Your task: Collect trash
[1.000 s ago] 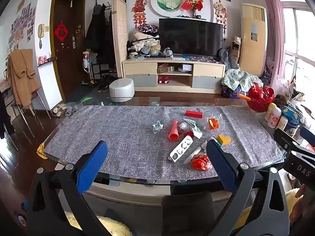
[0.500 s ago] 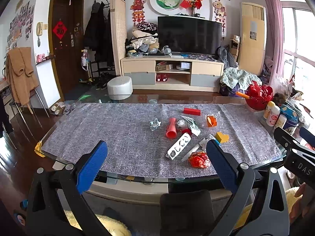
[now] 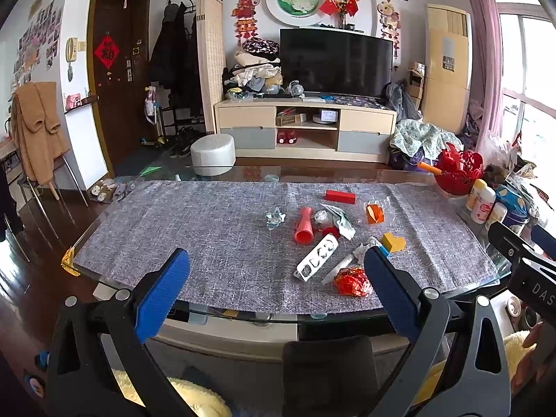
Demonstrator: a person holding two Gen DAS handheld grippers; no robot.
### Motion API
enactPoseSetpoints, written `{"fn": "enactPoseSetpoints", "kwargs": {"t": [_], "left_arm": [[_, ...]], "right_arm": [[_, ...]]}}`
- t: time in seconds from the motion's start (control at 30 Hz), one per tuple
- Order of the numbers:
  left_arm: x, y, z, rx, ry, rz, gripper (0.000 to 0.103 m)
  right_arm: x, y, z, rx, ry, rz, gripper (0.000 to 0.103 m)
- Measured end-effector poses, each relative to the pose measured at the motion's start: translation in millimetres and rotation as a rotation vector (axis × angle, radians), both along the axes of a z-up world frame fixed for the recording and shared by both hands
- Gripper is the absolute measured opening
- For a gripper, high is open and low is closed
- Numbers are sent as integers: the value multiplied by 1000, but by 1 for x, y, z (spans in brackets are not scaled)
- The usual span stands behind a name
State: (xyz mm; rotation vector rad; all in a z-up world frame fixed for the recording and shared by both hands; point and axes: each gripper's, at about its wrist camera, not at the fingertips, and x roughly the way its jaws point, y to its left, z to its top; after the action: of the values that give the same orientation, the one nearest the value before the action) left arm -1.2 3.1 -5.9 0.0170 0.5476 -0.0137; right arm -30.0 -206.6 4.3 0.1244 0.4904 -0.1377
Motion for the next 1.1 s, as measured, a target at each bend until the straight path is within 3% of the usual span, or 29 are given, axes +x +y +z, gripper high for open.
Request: {"fn": "enactPoseSetpoints", "kwargs": {"t": [1.1], "left_arm": [[-3, -1, 4, -3, -5, 1, 95]], "right_arm": [[-1, 0, -1, 6, -1, 0, 100]]}}
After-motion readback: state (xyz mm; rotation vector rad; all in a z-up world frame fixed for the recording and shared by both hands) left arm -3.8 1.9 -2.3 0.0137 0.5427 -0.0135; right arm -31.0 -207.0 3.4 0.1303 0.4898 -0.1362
